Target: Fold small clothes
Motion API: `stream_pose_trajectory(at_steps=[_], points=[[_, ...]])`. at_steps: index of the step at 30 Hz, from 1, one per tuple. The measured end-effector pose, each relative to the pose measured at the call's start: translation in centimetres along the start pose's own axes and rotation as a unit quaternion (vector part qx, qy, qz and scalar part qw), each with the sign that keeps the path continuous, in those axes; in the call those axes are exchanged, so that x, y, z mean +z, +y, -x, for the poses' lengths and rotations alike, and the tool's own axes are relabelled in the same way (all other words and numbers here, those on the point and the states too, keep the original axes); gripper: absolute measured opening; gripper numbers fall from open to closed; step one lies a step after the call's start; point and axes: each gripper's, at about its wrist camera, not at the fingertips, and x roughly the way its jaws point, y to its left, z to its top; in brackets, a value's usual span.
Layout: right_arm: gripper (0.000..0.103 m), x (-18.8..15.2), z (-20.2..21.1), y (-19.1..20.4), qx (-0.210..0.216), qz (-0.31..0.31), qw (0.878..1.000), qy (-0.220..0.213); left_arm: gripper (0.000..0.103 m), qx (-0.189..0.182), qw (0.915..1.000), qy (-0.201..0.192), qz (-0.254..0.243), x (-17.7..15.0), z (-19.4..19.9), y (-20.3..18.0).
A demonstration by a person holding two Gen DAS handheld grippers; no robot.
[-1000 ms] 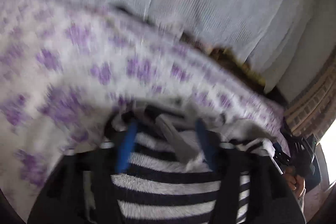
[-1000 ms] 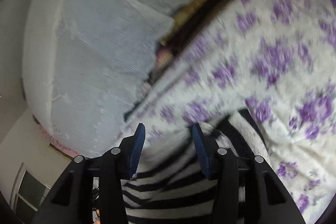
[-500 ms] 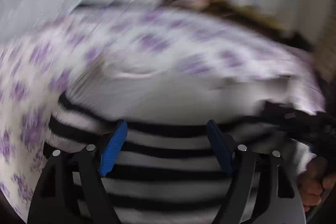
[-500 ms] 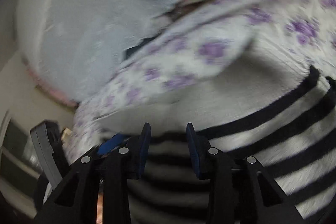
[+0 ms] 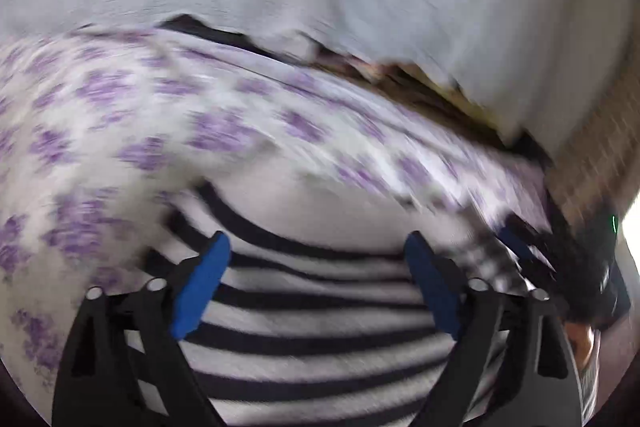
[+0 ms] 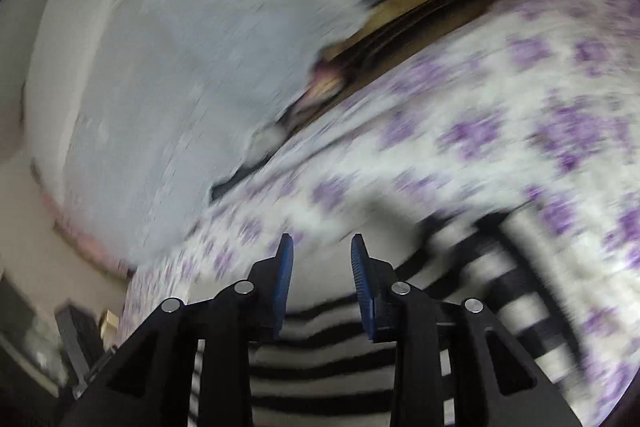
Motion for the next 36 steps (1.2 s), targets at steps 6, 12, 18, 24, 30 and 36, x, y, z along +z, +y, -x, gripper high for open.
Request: stream_pose_trajectory(at_steps=[6, 12, 18, 24, 30, 36], points=[[0.033, -3.8, -1.6, 1.0, -0.019, 0.053, 0.995, 0.085, 0.096, 0.119, 0.9891, 0.059, -0.064, -1.6, -4.0, -0.8], [0.021, -4.0, 4.7, -2.1, -0.04, -0.005, 0.999, 0.026, 0.096, 0.091, 0.9956, 0.022, 0.002, -1.4, 1.3, 2.3], [0.0, -6.3, 7.3, -5.4, -0.055, -0.033, 0.997, 0.044, 0.099, 0.15, 0.9836, 0.08, 0.058, -1.0, -1.6, 6.3], [0.006, -5.2, 8.4, -3.5, -0.064, -0.009, 0.998, 0.008, 0.098, 0.13, 0.986, 0.065, 0.083, -0.1, -0.2, 6.2], [0.009, 0.6, 5.9, -4.8, -0.061, -0.046, 0.997, -0.025, 0.098, 0.159, 0.9816, 0.083, 0.065, 3.1, -3.9, 5.4], [0.001, 0.1, 5.3, -11.3, -0.051, -0.162, 0.985, -0.035, 0.098, 0.174, 0.972, 0.11, 0.113, 2.3, -4.6, 7.6]])
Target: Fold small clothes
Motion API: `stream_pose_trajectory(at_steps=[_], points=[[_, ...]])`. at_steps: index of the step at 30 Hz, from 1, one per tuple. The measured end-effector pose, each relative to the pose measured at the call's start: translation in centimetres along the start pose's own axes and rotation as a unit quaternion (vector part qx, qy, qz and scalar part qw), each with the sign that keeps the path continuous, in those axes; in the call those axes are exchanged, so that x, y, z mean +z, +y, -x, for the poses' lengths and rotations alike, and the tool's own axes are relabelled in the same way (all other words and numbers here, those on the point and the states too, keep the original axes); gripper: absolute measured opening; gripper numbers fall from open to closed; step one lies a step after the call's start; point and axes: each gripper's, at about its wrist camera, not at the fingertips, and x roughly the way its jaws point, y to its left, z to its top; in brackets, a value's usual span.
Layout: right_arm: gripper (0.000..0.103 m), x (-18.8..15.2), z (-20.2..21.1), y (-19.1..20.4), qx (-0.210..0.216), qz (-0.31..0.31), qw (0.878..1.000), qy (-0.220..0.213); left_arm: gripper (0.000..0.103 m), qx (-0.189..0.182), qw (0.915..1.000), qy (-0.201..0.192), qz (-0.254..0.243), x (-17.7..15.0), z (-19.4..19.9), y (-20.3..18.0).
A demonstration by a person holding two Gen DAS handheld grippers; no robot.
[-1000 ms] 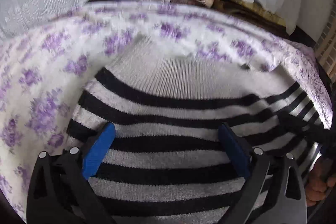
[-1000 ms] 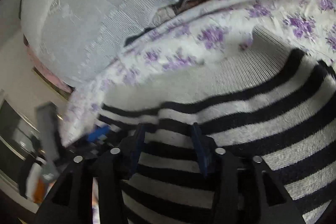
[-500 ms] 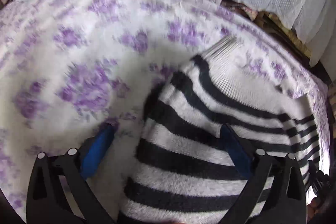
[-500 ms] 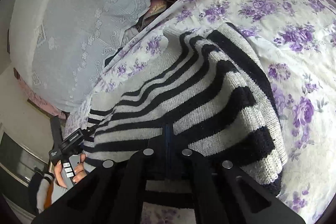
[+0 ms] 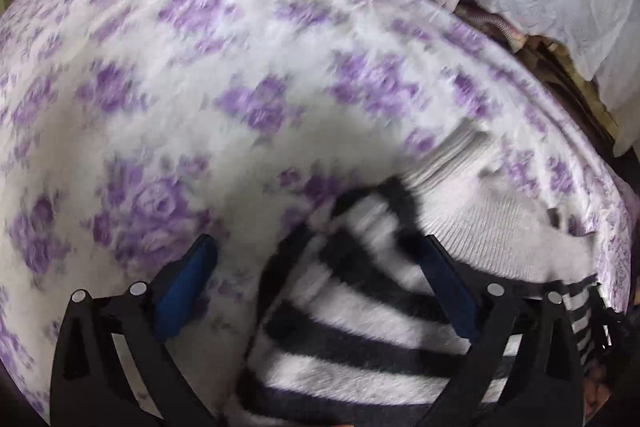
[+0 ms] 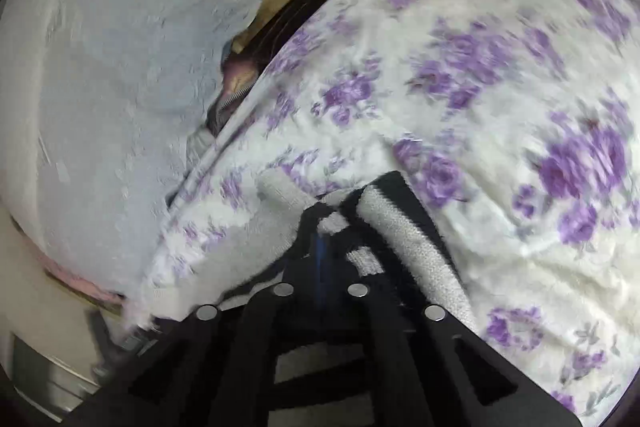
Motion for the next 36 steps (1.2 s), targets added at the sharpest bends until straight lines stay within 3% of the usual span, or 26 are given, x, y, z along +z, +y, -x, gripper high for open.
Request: stream_pose_trajectory(at_steps=[3, 6, 8, 9, 11, 13, 17, 19, 21, 24, 31, 36], points=[[0.012, -1.7, 3.4, 2.7, -0.017, 0.083, 0.996, -0.036, 0.098, -0.034, 0.9979, -0.054, -0.011, -2.8, 4.3, 0.3], [0.022, -4.7, 4.6, 4.8, 0.01, 0.123, 0.992, -0.007, 0.098, -0.051, 0.9918, -0.091, -0.074, -6.4, 8.4, -0.9], [0.032, -7.4, 3.8, 6.2, -0.007, 0.17, 0.985, 0.031, 0.098, -0.059, 0.9875, -0.098, -0.109, -8.8, 9.7, -1.8], [0.036, -8.7, 2.9, 6.6, -0.033, 0.196, 0.978, 0.055, 0.098, -0.05, 0.9871, -0.091, -0.122, -9.9, 9.5, -2.1], [0.039, -11.0, 2.3, 7.5, -0.087, 0.264, 0.959, 0.046, 0.099, 0.016, 0.9839, -0.064, -0.166, -12.2, 7.4, -3.0], [0.039, -11.1, 2.9, 8.0, -0.108, 0.268, 0.956, 0.043, 0.099, 0.038, 0.9808, -0.083, -0.173, -12.9, 8.0, -3.6], [0.041, -13.1, 5.8, 8.2, -0.118, 0.275, 0.954, 0.016, 0.098, 0.034, 0.9808, -0.111, -0.157, -15.1, 10.6, -3.0], [0.048, -14.5, 6.0, 8.4, -0.137, 0.298, 0.944, 0.028, 0.098, 0.035, 0.9793, -0.121, -0.159, -16.4, 11.7, -3.2], [0.054, -15.6, 4.9, 8.4, -0.168, 0.332, 0.927, 0.048, 0.099, 0.048, 0.9805, -0.1, -0.162, -16.7, 10.6, -3.2], [0.06, -16.3, 4.4, 9.2, -0.183, 0.352, 0.917, 0.047, 0.099, 0.054, 0.9815, -0.089, -0.161, -16.4, 9.7, -3.0], [0.063, -16.1, 6.7, 8.3, -0.143, 0.317, 0.937, 0.031, 0.099, 0.04, 0.9862, -0.076, -0.142, -17.6, 10.4, -1.9], [0.063, -16.3, 8.8, 7.4, -0.129, 0.285, 0.95, 0.019, 0.099, 0.048, 0.9845, -0.087, -0.145, -18.1, 11.0, -1.9]])
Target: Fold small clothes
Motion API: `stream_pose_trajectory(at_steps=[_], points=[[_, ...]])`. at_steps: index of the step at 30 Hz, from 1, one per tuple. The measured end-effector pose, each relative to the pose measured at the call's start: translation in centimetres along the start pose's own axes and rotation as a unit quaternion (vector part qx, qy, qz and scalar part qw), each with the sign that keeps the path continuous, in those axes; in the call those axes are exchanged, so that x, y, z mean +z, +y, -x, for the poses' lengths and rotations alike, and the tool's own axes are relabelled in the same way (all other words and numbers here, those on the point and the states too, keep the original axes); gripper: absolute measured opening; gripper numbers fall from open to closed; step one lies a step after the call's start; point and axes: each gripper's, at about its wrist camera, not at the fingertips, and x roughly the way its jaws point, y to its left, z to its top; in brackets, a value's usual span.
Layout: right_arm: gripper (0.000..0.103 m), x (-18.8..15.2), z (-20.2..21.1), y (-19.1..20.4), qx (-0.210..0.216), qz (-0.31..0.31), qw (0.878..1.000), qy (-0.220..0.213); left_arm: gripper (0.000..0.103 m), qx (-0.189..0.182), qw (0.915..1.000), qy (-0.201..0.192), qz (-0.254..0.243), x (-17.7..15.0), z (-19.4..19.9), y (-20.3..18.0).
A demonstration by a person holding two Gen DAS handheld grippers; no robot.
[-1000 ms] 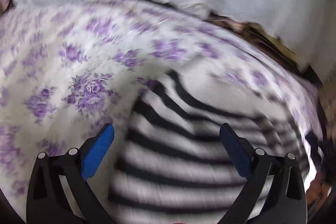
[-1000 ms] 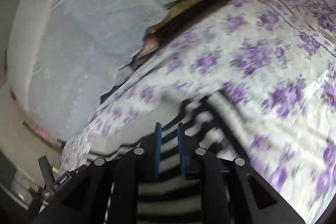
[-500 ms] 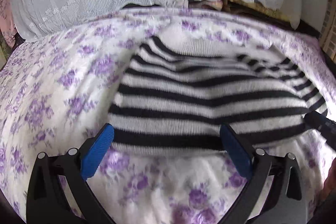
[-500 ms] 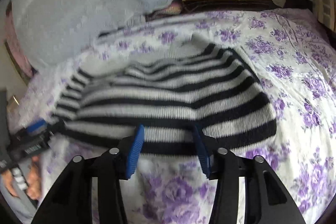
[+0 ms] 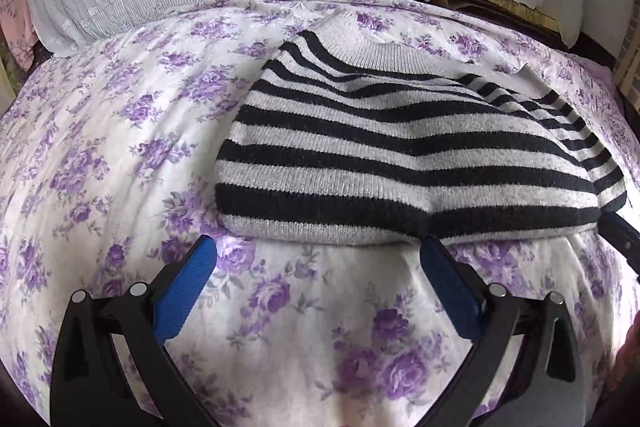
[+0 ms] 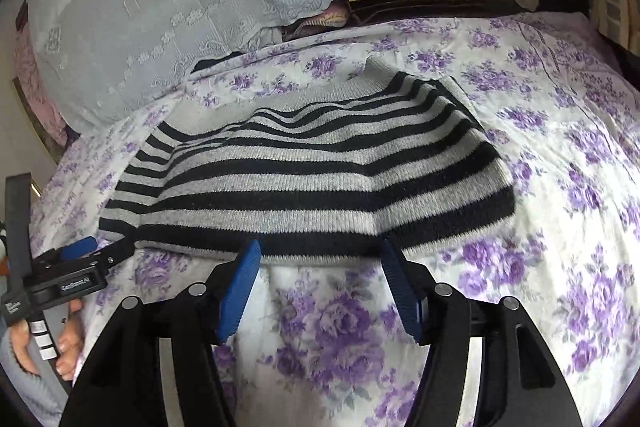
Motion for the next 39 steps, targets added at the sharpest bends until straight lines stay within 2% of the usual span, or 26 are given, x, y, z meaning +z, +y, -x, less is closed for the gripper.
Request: stream_pose_trajectory(at_steps=[11, 17, 25, 29, 31, 33, 36, 38, 39], points=[[0.066, -1.4, 2.4, -3.9, 0.029, -0.092, 0.995, -0.002, 0.099, 0.013, 0.9993, -0.029, -0.018, -0.2, 1.7, -1.0], [0.066, -1.7, 2.1, -6.1, 0.055, -0.157, 0.986, 0.004, 0.099, 0.014, 0.9982, -0.046, -0.035, 0.8, 2.6, -2.6], [0.067, -1.7, 1.8, -8.1, 0.076, -0.205, 0.976, 0.0, 0.099, 0.011, 0.9965, -0.055, -0.062, 2.5, 2.5, -5.7], [0.068, -1.7, 1.1, -9.8, 0.099, -0.243, 0.965, -0.003, 0.099, -0.015, 0.9978, -0.042, -0.049, 4.4, 1.9, -7.0], [0.072, -1.4, 0.6, -10.5, 0.123, -0.256, 0.959, -0.004, 0.099, -0.042, 0.9981, -0.026, -0.038, 5.5, 1.1, -8.0], [0.08, -1.0, 0.3, -10.6, 0.142, -0.249, 0.958, -0.003, 0.099, -0.053, 0.9981, -0.016, -0.028, 5.7, 0.3, -8.6], [0.089, -0.5, 0.0, -10.3, 0.153, -0.235, 0.96, -0.002, 0.099, -0.052, 0.9981, 0.016, -0.028, 4.3, -3.0, -9.7], [0.094, -0.2, -0.2, -10.0, 0.149, -0.229, 0.962, -0.005, 0.099, -0.057, 0.998, -0.013, -0.026, 3.4, -2.8, -9.5], [0.095, 0.0, -0.4, -9.8, 0.146, -0.223, 0.964, -0.004, 0.099, -0.058, 0.9979, -0.012, -0.028, 3.5, -2.6, -9.6]])
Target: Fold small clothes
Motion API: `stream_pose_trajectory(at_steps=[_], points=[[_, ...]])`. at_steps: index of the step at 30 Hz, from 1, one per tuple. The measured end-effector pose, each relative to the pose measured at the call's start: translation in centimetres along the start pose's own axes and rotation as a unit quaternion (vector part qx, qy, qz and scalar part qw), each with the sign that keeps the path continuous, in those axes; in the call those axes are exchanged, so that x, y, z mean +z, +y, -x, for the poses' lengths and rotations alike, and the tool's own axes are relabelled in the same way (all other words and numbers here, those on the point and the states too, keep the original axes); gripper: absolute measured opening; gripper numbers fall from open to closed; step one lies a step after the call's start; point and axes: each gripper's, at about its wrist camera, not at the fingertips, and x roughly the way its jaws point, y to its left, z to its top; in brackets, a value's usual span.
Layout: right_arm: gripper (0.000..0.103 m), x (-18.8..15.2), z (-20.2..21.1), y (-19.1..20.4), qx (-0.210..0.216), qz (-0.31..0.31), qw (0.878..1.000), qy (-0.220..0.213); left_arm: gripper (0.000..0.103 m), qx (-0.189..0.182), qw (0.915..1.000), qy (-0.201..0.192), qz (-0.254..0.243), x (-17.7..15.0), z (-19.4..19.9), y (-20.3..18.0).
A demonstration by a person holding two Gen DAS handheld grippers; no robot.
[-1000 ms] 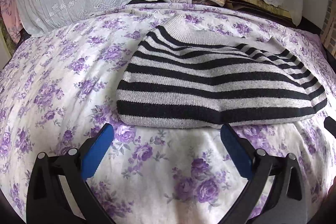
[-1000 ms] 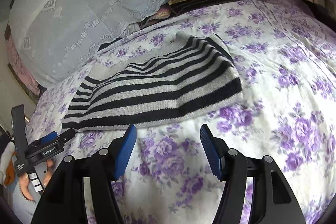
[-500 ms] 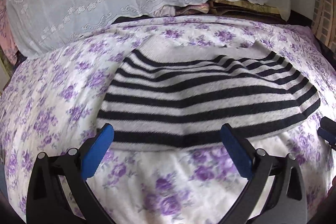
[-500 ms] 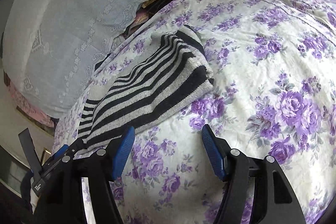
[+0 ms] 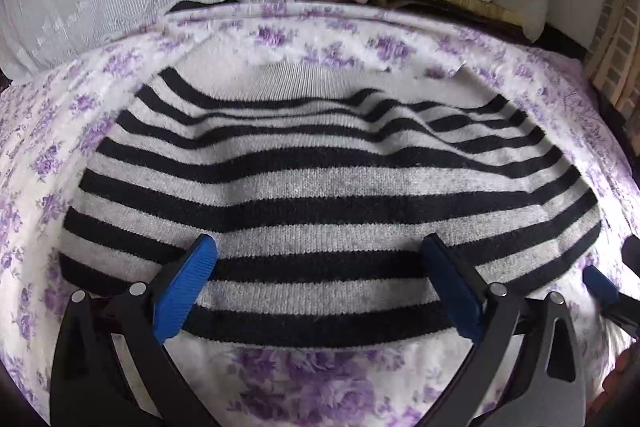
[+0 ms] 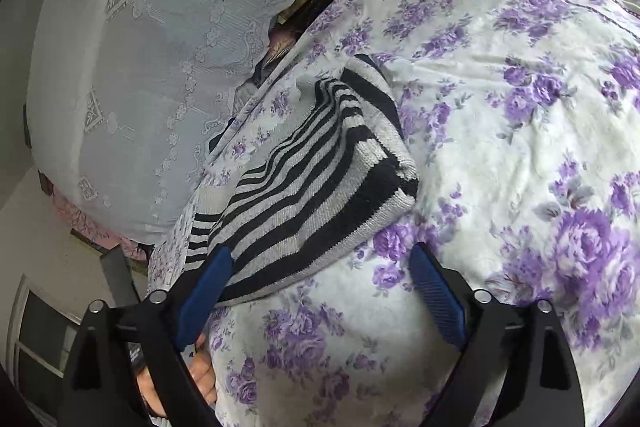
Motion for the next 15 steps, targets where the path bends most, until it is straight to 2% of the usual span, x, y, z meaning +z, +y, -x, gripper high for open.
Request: stream_pose_trajectory(at_steps=[1, 3, 7, 11, 12, 14, 15], points=[[0.099, 0.3, -0.5, 0.4, -0.006, 0.008, 1.0, 0.005, 0.099, -0.002, 1.0, 0.002, -0.003, 0.1, 0.1, 0.0], [0.099, 1.1, -1.2, 0.5, -0.018, 0.01, 1.0, 0.011, 0.099, -0.006, 1.0, 0.002, 0.003, -0.1, 0.4, 0.3], [0.099, 3.2, -2.3, -0.5, -0.001, -0.022, 1.0, 0.022, 0.099, -0.02, 0.9989, -0.027, 0.032, 1.1, 2.5, 1.2], [0.098, 5.0, -3.0, -1.6, 0.022, -0.067, 0.997, 0.015, 0.099, -0.05, 0.997, -0.003, 0.059, 3.4, 2.0, 1.5], [0.095, 5.4, -3.2, -1.8, 0.018, -0.07, 0.997, 0.01, 0.099, -0.048, 0.9967, 0.006, 0.066, 3.6, 1.5, 1.4], [0.079, 6.0, -3.8, -2.1, -0.002, -0.074, 0.997, 0.004, 0.099, -0.042, 0.9954, 0.034, 0.079, 3.5, -0.6, 1.1], [0.075, 6.3, -4.0, -2.3, -0.009, -0.076, 0.997, 0.0, 0.099, -0.039, 0.9953, 0.043, 0.077, 3.1, -1.4, 0.8]])
